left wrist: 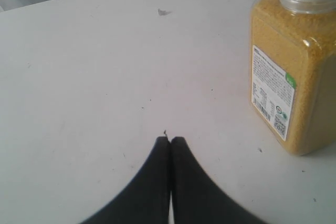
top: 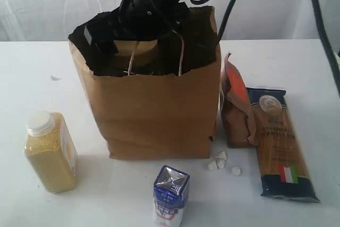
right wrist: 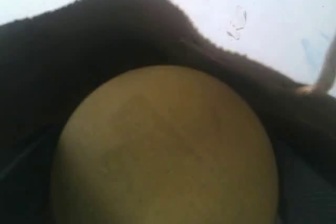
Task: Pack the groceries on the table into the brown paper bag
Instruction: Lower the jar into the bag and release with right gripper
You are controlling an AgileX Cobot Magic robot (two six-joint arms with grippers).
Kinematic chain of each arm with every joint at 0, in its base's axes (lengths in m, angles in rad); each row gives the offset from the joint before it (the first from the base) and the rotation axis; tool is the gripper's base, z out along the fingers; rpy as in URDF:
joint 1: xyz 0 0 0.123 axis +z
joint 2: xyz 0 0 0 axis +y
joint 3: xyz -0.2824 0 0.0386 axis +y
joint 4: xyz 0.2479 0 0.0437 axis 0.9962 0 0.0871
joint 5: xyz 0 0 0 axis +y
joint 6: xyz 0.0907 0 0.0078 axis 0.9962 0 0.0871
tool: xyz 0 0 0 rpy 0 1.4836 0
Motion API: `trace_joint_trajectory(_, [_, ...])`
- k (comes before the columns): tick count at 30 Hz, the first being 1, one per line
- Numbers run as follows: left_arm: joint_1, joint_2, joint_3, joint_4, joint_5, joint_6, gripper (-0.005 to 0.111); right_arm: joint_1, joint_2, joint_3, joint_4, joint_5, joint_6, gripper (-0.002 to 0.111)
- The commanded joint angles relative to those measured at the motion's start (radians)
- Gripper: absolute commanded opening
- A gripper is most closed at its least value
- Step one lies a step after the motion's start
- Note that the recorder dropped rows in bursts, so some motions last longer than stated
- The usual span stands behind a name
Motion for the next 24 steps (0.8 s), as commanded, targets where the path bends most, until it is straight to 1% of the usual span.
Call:
trace_joint_trajectory(1, [0.004,-0.005,0.004,-0.01,0.0,-0.001,0.0,-0.01,0.02,0.001,0.018,-0.017,-0.011,0.0])
trace_joint_trajectory(9, [0.004,-0.005,0.004,-0.01,0.0,-0.001,0.0,-0.011,0.04,0.001,0.018,0.019,-0.011,0.0])
trace_joint_trajectory(15, [0.004,-0.005,0.004,-0.01,0.0,-0.001,0.0,-0.011,0.077,0.001,0.032,0.088,-0.011,0.0])
trace_joint_trajectory(22, [0.004,-0.005,0.004,-0.01,0.0,-0.001,0.0,-0.011,0.086,-0.001,0.036,0.084,-0.013,0.0])
trace_joint_trajectory(23, [0.004,-0.005,0.004,-0.01,0.0,-0.001,0.0,-0.013,0.086,-0.001,0.036,0.091,-0.013,0.004])
trace_joint_trajectory(24, [0.004,-0.005,0.004,-0.01,0.0,-0.001,0.0,-0.013,0.086,-0.001,0.034,0.095,-0.032,0.018])
